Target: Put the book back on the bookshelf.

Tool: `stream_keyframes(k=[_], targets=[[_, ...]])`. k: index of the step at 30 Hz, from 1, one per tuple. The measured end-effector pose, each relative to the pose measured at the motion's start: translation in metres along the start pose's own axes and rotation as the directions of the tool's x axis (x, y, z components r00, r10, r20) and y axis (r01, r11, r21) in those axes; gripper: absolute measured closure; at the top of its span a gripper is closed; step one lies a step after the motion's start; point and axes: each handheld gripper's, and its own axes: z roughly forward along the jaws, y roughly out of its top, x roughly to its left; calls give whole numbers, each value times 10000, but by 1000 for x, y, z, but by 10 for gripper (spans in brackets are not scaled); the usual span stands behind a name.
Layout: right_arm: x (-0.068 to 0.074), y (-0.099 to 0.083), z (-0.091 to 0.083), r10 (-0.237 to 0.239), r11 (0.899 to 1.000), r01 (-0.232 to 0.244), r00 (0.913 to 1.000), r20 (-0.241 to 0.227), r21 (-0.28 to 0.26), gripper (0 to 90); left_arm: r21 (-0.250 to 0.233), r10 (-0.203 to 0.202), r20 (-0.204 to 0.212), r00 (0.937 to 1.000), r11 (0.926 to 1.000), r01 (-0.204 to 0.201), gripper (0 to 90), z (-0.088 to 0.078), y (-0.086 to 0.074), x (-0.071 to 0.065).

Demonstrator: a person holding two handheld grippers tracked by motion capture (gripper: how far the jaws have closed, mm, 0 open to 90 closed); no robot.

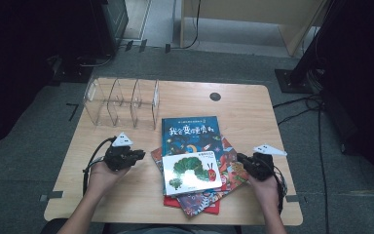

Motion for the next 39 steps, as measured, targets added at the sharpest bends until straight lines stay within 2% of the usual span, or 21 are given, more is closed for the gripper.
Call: stream_keyframes(k=[3,6,8,14,16,19,24,25,26,28,31,34,37,39], targets=[[11,-6,-4,-200,9998,200,9998,-71,11,888,75,368,170,9992,9993,-369,819,6,6,-6],[18,-10,-7,-251,9997,252,9995,-181,35,888,81,560,446,9974,9984,-564,819,9,10,-11],[23,-12,-8,-266,9996,265,9991,-332,-47,891,94,493,717,9962,9987,-501,820,12,11,-13],[38,-15,-4,-451,9989,458,9971,-616,107,893,136,571,1040,9929,9982,-588,819,14,12,-18],[41,-16,-2,-452,9987,466,9966,-694,194,894,153,617,1264,9901,9978,-641,819,15,12,-23],[46,-17,2,-525,9981,552,9950,-848,288,893,202,801,1374,9873,9963,-837,820,16,12,-29],[54,-15,11,-790,9954,841,9915,-1038,454,893,365,691,1932,9787,9963,-776,808,18,9,-37],[56,-15,12,-841,9950,894,9906,-1082,452,900,365,691,1932,9787,9963,-776,808,18,9,-37],[58,-15,13,-910,9943,960,9907,-1011,454,900,542,970,1911,9768,9925,-1091,808,20,7,-42],[58,-13,14,-998,9934,1045,9907,-926,480,900,544,955,1981,9755,9926,-1082,808,20,5,-45],[58,-13,15,-834,9947,889,9915,-998,517,900,493,976,1901,9769,9928,-1087,817,20,5,-46],[59,-11,17,-894,9940,948,9913,-968,536,900,380,888,1843,9789,9945,-974,832,19,2,-46],[63,-9,20,-1002,9929,1057,9904,-957,552,900,295,707,1534,9856,9967,-761,838,16,0,-45],[64,-8,22,-1080,9920,1137,9893,-984,544,900,233,579,1503,9869,9978,-620,846,16,-1,-43]])
